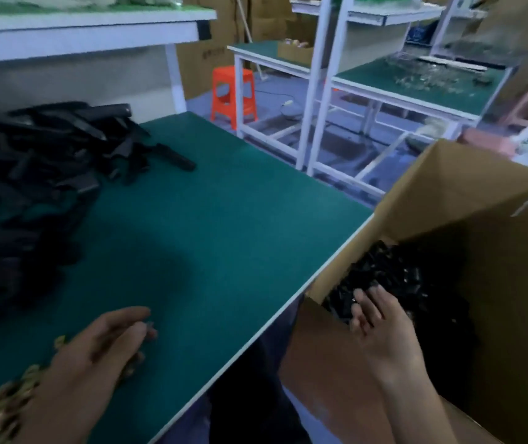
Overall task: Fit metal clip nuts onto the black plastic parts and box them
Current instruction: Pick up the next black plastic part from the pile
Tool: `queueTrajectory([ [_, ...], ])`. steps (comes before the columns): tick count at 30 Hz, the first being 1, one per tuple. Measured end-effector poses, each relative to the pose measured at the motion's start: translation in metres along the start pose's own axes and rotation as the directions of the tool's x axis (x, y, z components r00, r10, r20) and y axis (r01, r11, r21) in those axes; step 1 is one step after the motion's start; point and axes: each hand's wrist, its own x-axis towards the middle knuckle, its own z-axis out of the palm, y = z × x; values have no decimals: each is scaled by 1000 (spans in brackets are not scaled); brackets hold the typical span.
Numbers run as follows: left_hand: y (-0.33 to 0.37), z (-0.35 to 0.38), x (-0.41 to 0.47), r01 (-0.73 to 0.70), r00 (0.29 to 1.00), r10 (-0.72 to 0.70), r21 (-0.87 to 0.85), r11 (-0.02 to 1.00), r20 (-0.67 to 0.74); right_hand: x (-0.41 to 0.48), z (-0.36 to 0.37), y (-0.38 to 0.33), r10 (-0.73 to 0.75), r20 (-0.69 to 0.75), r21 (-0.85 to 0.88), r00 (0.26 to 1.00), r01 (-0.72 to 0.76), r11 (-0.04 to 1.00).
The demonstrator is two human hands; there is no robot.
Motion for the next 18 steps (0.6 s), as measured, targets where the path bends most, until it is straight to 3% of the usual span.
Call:
queueTrajectory([
  [4, -1, -15, -7, 57, 998, -57, -51, 997, -4, -20, 84, 42, -51, 344, -329, 938, 171, 929],
  [6, 1, -25, -13, 76, 996, -80, -76, 994, -41, -25, 129, 67, -28, 578, -470, 815, 361, 805],
  [8, -2, -34, -19, 77, 992, -86, -99, 992, -91, -29, 176, 91, 117, 754, -547, 646, 520, 656],
  [10, -5, -43, -26, 78, 983, -98, -127, 989, -158, -32, 222, 120, 271, 821, -567, 503, 661, 492],
  [13, -12, -54, -37, 95, 973, -118, -123, 988, -197, -36, 283, 169, 398, 841, -480, 366, 845, 237],
  [15, -18, -60, -45, 92, 959, -119, -115, 989, -257, -41, 314, 196, 411, 848, -430, 334, 888, 165],
  [18, -27, -66, -54, 89, 921, -116, -89, 992, -372, -46, 347, 226, 416, 808, -497, 418, 862, 99],
])
